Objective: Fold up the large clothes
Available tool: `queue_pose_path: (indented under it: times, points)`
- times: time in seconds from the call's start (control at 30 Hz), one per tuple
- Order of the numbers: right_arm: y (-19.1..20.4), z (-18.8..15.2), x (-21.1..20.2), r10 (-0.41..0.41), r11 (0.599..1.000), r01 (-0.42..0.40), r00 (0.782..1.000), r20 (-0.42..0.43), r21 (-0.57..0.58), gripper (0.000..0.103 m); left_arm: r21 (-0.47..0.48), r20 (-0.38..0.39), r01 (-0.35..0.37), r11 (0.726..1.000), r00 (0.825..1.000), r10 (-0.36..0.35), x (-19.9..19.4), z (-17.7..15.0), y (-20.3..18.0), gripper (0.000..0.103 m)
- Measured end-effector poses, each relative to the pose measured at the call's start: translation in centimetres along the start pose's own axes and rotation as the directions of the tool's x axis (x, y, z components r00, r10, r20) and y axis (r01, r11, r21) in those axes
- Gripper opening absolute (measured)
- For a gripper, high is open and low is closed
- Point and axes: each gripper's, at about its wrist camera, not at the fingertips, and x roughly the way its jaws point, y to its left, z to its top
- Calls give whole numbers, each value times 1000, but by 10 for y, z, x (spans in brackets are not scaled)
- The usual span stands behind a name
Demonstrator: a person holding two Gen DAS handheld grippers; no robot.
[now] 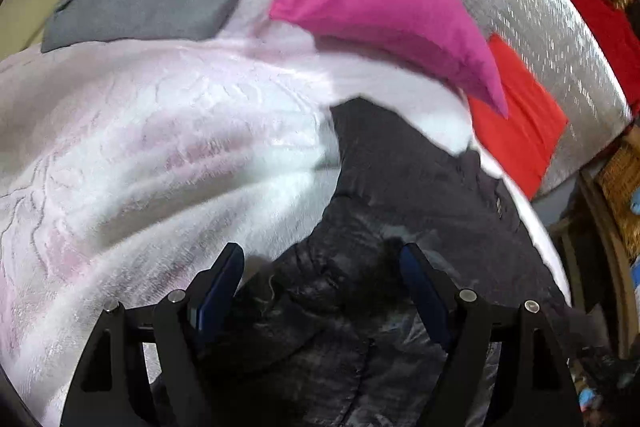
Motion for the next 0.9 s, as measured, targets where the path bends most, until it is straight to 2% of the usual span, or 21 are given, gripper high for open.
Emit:
queue_pose_path:
  times: [0.03,0.17,0.23,0.27,0.33,0.37,0.43,0.5,0.53,0.6,0.63,0.7,0.73,0.8,0.83,0.9]
  points:
    - [-8,-8,15,6,1000,-5,999,-44,26,16,18,-12,-16,1000,1000,16,3,-2,-1,81]
    - [-26,-14,20,96,988,-92,995,-25,124,17,60,1,-45,997,999,45,2,-1,-5,81]
    - [-32,-11,17,130,982,-123,991,-40,142,20,56,34,-51,997,998,49,-11,1,-6,80]
    - [-40,-11,14,156,976,-147,987,-46,162,23,57,76,-52,997,996,47,-24,2,-9,80]
    - [-48,-12,10,228,956,-212,972,-57,203,44,96,155,-33,995,988,18,-47,3,-22,80]
    - [-53,-13,6,255,948,-238,965,-54,211,50,120,175,-28,992,984,6,-55,2,-29,81]
    - [-41,-19,-7,250,954,-239,967,-39,181,68,190,187,-29,981,982,-7,-59,-1,-49,81]
    - [-40,-23,-24,238,960,-233,971,-13,152,70,266,164,-46,963,987,1,-49,-5,-66,81]
    - [-39,-22,-37,241,961,-240,971,10,137,70,305,144,-76,949,989,33,-38,-8,-74,81]
    - [-34,-17,-53,263,956,-268,963,53,121,70,388,19,-142,911,989,146,1,-17,-84,81]
    - [-29,-13,-59,285,950,-291,956,64,114,72,426,-12,-165,890,982,188,16,-23,-85,81]
    - [-16,-6,-64,323,940,-329,943,77,87,73,485,49,-211,848,975,215,18,-30,-91,81]
    - [-4,0,-61,338,937,-343,937,84,60,74,502,49,-213,838,975,218,15,-30,-92,81]
    - [12,6,-51,363,929,-367,928,79,41,75,482,16,-174,859,982,190,8,-22,-89,81]
    - [22,8,-39,381,923,-383,922,68,24,75,452,-1,-136,882,988,153,0,-14,-83,81]
    - [26,5,-24,357,934,-356,933,48,-16,76,403,11,-99,910,995,104,-15,1,-73,81]
